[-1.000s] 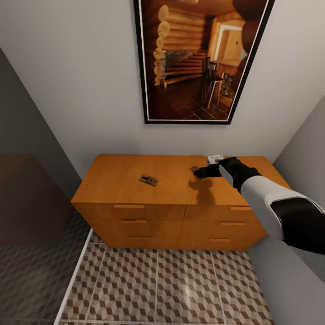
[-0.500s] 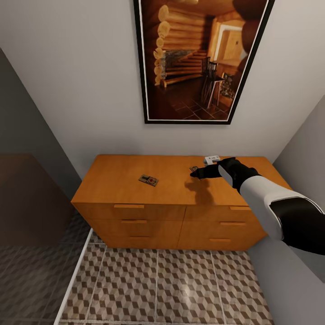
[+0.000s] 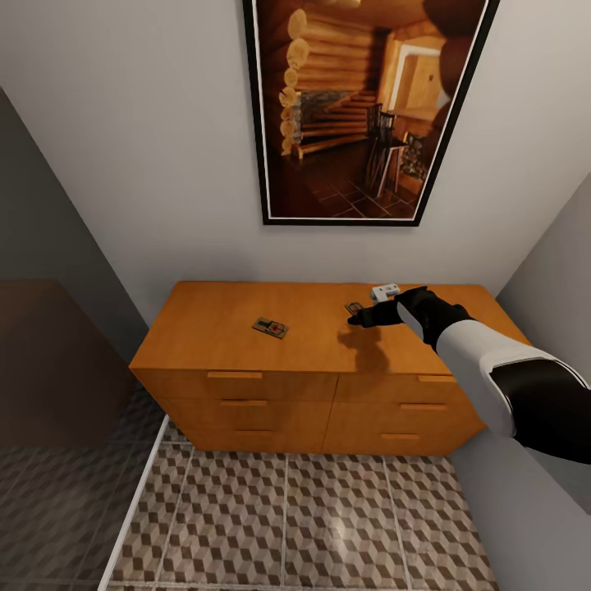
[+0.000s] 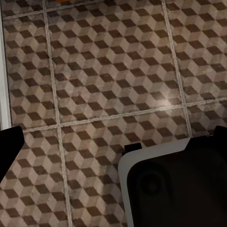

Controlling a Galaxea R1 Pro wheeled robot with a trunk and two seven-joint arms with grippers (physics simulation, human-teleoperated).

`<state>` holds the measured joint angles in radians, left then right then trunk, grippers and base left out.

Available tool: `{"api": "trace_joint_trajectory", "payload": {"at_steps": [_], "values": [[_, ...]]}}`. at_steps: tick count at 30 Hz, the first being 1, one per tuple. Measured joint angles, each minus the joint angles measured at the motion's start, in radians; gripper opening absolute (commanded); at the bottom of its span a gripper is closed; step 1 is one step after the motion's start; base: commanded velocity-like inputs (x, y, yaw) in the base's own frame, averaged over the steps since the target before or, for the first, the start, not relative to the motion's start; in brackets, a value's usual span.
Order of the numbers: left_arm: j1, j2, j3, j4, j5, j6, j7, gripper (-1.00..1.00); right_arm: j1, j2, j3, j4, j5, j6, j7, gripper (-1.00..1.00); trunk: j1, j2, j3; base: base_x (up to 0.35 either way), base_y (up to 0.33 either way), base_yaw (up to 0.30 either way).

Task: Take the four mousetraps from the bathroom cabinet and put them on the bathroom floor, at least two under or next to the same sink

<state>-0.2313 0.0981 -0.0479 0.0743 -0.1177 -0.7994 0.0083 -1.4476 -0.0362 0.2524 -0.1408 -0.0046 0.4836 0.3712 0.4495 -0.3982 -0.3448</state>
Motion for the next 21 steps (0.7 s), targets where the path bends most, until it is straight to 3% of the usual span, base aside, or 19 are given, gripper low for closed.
{"api": "trace_joint_trajectory", "payload": {"at_steps": [21], "values": [[0.0, 0.0, 0.0, 0.0, 0.0, 0.0, 0.0, 1.0, 0.0, -0.019, 0.001, 0.015, 0.018, -0.005, -0.002, 1.0, 0.0, 0.0, 0.0, 0.0, 0.0, 0.0]]}}
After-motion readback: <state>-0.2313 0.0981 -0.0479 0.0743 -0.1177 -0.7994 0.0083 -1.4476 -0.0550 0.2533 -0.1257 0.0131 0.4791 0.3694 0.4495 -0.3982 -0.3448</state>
